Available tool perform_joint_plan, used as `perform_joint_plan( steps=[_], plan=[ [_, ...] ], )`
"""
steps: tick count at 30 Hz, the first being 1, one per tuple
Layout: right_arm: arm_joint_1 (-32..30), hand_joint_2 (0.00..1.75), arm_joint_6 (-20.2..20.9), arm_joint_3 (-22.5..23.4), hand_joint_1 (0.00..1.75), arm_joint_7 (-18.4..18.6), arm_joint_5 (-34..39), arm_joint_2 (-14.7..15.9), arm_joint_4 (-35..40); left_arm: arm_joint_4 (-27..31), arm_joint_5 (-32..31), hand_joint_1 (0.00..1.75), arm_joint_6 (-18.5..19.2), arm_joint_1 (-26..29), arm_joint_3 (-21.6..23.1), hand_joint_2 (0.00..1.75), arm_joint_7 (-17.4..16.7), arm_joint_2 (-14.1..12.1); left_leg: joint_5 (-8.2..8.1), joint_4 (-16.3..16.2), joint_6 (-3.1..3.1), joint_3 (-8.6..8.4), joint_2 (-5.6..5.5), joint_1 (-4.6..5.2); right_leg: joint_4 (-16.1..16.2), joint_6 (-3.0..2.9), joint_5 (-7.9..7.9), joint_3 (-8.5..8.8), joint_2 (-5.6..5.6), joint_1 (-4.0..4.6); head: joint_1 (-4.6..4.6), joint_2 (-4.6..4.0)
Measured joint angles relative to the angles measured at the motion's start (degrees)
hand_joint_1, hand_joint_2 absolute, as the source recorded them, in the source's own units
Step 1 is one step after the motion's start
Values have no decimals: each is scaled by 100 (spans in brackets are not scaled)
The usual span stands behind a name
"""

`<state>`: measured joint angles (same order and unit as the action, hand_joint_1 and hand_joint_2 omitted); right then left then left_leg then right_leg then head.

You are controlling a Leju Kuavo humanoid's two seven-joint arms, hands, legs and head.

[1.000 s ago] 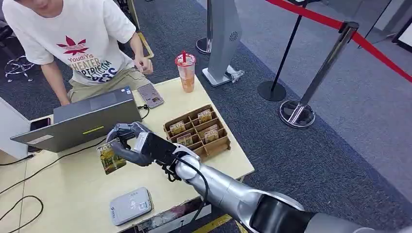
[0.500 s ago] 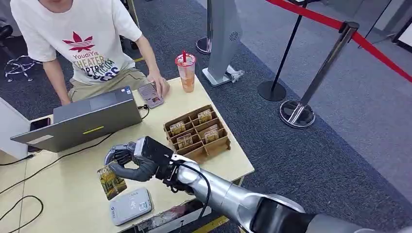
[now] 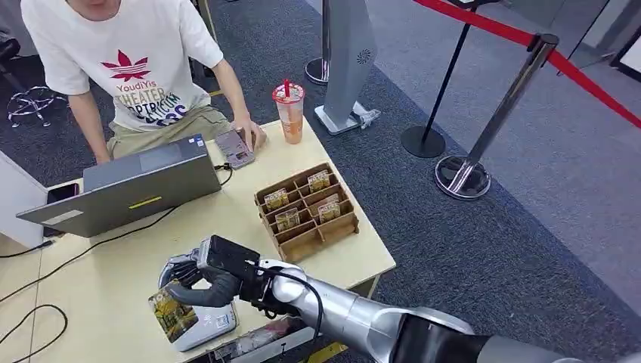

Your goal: Pass the card to the sensor for recognition and then transmit it.

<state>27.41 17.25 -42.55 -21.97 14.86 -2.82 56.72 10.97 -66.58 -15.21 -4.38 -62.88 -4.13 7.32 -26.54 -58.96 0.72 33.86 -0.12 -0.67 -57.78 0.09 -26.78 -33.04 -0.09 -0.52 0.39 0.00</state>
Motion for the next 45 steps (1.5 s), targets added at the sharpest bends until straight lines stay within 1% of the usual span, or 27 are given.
perform_joint_plan(
  steps=[5, 18, 27, 34, 45],
  plan=[
    [-49, 175, -169, -92, 175, 92, 79, -4, -99, 0, -107, 0, 26, 0, 2, 175, 13, 7, 0, 0, 0, 0, 0, 0, 0, 0, 0, 0, 0, 0, 0, 0],
    [-265, 175, -645, -118, 175, 99, 46, 55, -350, 0, -280, 0, 140, -1, 15, 175, 15, 4, 0, 0, 0, 0, 0, 0, 1, 0, 0, -2, 0, 0, 2, 0],
    [-275, 175, -774, -24, 175, 158, -37, 66, -588, 0, -304, 0, 149, -2, 17, 175, 18, 4, 0, 0, 0, 0, 0, 0, 1, 0, 0, -2, 0, 0, 0, 0],
    [-197, 175, -931, 72, 175, 193, -96, 66, -1014, 0, -348, 0, 151, -3, 39, 175, 31, 4, 0, 0, 0, 1, 0, 1, 1, 0, 0, -2, 0, -1, 2, 0],
    [48, 175, -927, 166, 175, 219, -127, 61, -1646, 0, -354, 0, 151, -5, 55, 175, 29, 7, 0, 0, 0, 2, 0, 1, 1, 0, 0, -2, 0, -1, 0, 0]
  ],
)
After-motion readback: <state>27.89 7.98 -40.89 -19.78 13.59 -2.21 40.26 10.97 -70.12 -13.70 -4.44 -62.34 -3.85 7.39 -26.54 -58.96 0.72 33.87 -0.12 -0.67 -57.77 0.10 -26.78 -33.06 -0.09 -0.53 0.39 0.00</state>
